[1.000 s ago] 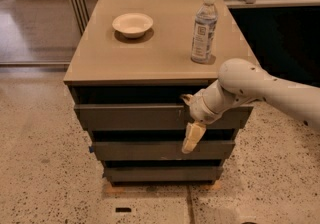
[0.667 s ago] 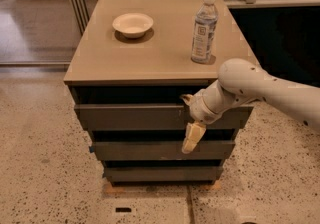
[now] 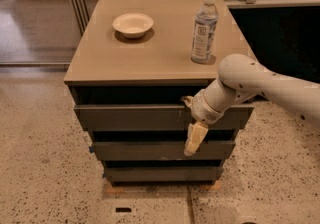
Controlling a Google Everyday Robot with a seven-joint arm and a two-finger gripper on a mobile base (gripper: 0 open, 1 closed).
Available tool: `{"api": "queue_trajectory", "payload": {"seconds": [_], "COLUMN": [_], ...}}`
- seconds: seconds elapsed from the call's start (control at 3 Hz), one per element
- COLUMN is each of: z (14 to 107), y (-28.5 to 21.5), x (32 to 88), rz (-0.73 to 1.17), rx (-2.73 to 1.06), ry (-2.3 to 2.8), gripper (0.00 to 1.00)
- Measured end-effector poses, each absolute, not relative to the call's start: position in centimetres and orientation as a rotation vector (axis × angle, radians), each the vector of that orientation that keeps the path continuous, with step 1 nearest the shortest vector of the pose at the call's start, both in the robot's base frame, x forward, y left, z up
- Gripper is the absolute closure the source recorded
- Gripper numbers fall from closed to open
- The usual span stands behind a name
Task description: Open top drawer
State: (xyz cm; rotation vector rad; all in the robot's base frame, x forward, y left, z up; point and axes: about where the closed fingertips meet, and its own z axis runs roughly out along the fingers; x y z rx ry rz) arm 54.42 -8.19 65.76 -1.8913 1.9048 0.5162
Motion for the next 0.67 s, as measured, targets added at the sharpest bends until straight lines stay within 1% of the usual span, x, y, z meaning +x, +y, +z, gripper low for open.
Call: {"api": "queue_trajectory", "payload": {"seconds": [0.67], "z": [67.6], "y": [-7.7], "x": [51.8], "rz": [0.697], "rx": [-1.955], "ry": [1.922], "gripper": [0.00]}}
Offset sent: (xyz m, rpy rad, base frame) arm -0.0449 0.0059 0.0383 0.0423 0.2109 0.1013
